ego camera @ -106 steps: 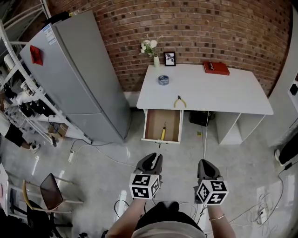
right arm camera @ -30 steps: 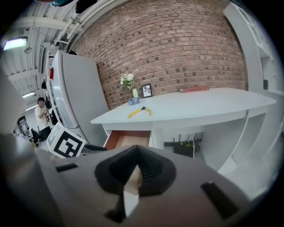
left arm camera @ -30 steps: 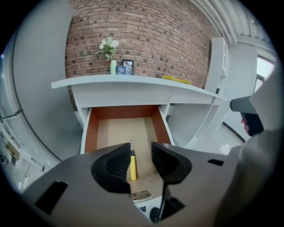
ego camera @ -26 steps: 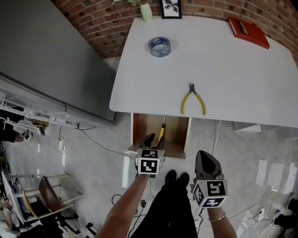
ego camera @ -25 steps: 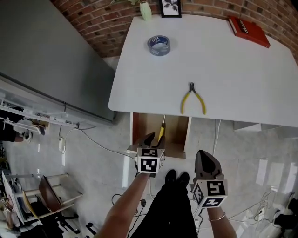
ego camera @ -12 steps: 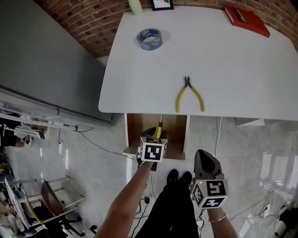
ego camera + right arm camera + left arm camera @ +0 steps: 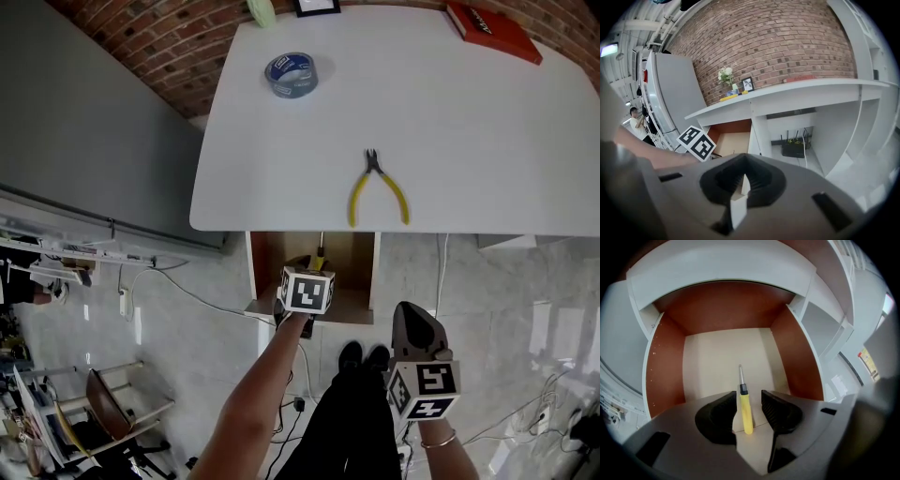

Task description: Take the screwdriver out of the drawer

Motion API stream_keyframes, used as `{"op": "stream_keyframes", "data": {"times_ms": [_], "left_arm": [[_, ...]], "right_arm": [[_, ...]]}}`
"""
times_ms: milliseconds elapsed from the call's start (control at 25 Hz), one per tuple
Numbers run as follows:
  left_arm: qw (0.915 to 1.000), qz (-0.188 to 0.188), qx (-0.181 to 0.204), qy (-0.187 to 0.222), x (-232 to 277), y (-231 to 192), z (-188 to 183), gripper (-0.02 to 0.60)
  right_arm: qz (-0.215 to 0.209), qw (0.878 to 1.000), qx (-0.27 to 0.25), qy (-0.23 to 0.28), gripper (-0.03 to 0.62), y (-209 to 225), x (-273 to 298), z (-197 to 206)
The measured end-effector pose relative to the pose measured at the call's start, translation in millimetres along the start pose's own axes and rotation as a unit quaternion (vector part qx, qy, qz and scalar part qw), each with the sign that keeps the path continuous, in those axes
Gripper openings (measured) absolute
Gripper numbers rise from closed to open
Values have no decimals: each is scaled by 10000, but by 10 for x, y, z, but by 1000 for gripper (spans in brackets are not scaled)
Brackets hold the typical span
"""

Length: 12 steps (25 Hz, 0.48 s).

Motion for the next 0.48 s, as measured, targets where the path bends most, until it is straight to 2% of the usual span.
{"op": "stream_keyframes", "data": {"times_ms": [240, 480], "left_arm": [[9991, 128, -171, -353, 128, 1, -21, 161], [9978, 32, -285, -592, 266, -37, -17, 160]], "right_arm": [[10, 10000, 37, -53, 2, -18, 21, 44], [28, 9999, 108, -100, 2, 8, 30, 94]]}}
Point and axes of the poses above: the fingertips, and each gripper's own axes: x forward along the fingers, y to its right, z out of its underside, the point moved 10 cm from there along -x, backward along the fingers, and after that the axes turned 6 degrees about y, right-handed, at the moved point
